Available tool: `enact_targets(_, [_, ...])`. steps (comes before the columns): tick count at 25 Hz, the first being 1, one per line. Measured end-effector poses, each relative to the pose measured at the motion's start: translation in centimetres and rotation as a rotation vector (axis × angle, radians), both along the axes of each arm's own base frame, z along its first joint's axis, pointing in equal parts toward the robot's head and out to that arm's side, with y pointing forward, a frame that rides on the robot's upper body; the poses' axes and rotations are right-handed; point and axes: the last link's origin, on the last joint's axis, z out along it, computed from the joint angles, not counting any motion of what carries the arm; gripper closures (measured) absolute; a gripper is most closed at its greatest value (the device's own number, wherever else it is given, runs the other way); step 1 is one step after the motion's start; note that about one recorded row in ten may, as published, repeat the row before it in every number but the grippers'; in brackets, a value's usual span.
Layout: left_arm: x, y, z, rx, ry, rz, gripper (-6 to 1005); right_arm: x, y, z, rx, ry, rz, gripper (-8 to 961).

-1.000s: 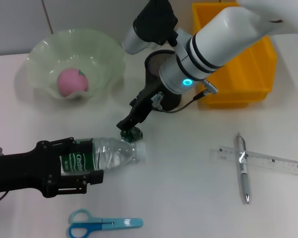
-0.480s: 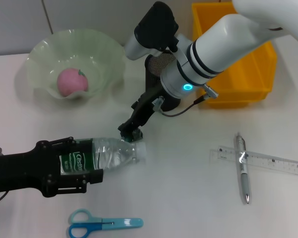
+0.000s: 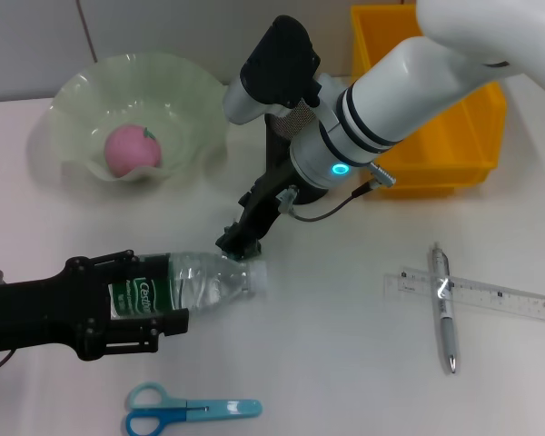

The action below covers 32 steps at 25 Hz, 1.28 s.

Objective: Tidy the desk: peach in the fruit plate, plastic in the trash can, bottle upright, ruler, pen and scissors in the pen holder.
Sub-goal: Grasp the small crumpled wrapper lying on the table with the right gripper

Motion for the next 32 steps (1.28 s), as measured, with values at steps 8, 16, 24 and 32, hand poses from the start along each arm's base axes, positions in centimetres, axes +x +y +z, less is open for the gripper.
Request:
enact_targets(8, [0.06,-0.06,-0.07,-0.002,-0.004,-0.001,165,0.14,0.15,0.01,0.011,-0.003,0.011,177])
enact_targets(16, [0.1,-0.11,-0.15,-0.004,-0.007,-0.001,166,0.44,-0.28,-0.38,-0.01,-0.009,0.018,177])
enact_targets(24, [0.09,-0.15,-0.2,-0.004,-0.008,0.001,166,0.84,-0.43,-0.49,-0.01,-0.014,0.018,177])
enact_targets(32, [0.1,-0.17,-0.2,-0.005,-0.009,0.0,167,0.97,-0.46,-0.51,-0.009,-0.017,0.018,369])
